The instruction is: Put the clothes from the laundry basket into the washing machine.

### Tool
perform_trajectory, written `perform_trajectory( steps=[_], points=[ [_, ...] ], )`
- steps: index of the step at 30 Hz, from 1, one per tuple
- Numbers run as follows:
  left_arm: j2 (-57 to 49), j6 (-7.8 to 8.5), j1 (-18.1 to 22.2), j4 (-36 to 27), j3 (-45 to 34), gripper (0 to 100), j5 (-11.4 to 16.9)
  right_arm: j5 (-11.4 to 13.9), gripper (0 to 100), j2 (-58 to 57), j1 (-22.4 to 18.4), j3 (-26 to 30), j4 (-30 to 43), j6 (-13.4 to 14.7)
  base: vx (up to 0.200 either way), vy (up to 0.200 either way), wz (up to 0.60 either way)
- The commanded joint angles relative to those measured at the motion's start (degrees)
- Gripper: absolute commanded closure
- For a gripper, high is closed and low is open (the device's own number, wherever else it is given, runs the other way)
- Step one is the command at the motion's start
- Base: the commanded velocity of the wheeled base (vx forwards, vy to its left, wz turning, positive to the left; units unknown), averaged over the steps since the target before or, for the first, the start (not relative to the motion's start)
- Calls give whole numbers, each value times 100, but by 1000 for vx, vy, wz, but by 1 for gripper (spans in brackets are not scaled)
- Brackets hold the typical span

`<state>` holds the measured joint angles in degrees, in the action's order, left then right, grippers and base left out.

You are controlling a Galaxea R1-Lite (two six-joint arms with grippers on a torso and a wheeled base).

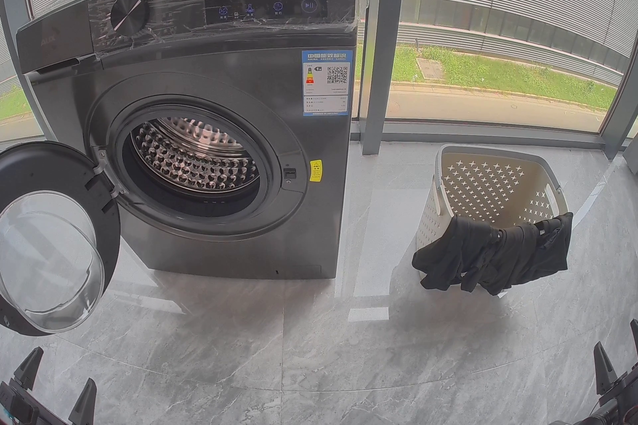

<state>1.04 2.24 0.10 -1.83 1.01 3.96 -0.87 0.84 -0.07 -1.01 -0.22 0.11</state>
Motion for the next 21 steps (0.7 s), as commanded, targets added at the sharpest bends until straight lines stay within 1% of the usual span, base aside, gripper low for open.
perform_trajectory(
  steps=[1, 5, 14, 21],
  points=[
    [-104, -5, -1, -2, -101, 0, -1, 25, 0, -84, -1, 101, -4, 7, 200, 0, 0],
    [-104, 4, -1, -2, -101, 0, -1, 16, 0, -84, 7, 101, -4, 15, 200, 0, 0],
    [-104, 13, -1, -2, -101, 0, -9, 25, 0, -84, 7, 101, -4, 15, 0, 0, 0],
    [-104, 22, -1, -2, -101, 0, -9, 16, 0, -84, 7, 101, -4, 15, 0, -200, 0]
  ],
)
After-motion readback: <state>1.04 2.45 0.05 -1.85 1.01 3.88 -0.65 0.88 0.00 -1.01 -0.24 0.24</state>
